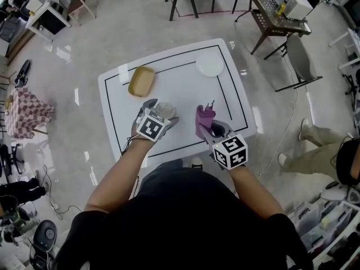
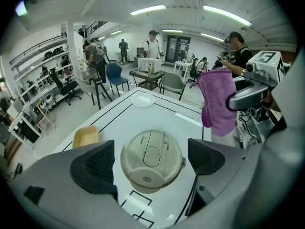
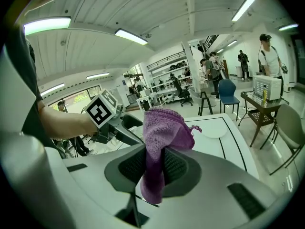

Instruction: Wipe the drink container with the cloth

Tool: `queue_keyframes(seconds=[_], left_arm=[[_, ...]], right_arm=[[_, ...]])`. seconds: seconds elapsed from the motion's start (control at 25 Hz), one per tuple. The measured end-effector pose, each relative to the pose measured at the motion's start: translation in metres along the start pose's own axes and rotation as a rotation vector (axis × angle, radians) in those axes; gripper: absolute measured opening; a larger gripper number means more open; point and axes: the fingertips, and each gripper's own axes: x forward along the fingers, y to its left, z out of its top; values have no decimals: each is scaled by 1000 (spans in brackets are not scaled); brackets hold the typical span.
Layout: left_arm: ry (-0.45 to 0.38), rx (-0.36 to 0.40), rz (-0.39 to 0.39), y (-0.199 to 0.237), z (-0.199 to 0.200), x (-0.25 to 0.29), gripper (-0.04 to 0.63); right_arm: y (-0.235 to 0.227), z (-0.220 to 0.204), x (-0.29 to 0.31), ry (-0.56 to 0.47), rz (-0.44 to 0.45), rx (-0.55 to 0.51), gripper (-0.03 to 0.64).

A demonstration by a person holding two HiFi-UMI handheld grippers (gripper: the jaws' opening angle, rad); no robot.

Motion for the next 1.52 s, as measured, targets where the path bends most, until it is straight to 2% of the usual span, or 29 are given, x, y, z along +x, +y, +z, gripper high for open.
queue_keyframes(seconds=[0.28,0.4,0.64,1.08,1.36,1.52], left_arm=[[152,68,-22,-4,-14,25,480],[174,71,-36,-7,-16,29,480],[151,62,-37,-1,-18,27,480],[69,54,-112,4,-25,17,480],[27,-9,-184,4,-34,13,482],[-12,-55,-204,15,-46,6,482]], right_arm=[[-3,-6,6,1,10,23,89],[-6,-10,6,-2,8,32,89],[-10,-12,9,-2,3,42,89],[-11,-18,24,10,12,42,89],[-17,-28,34,15,40,36,89],[-3,-32,52,23,62,2,89]])
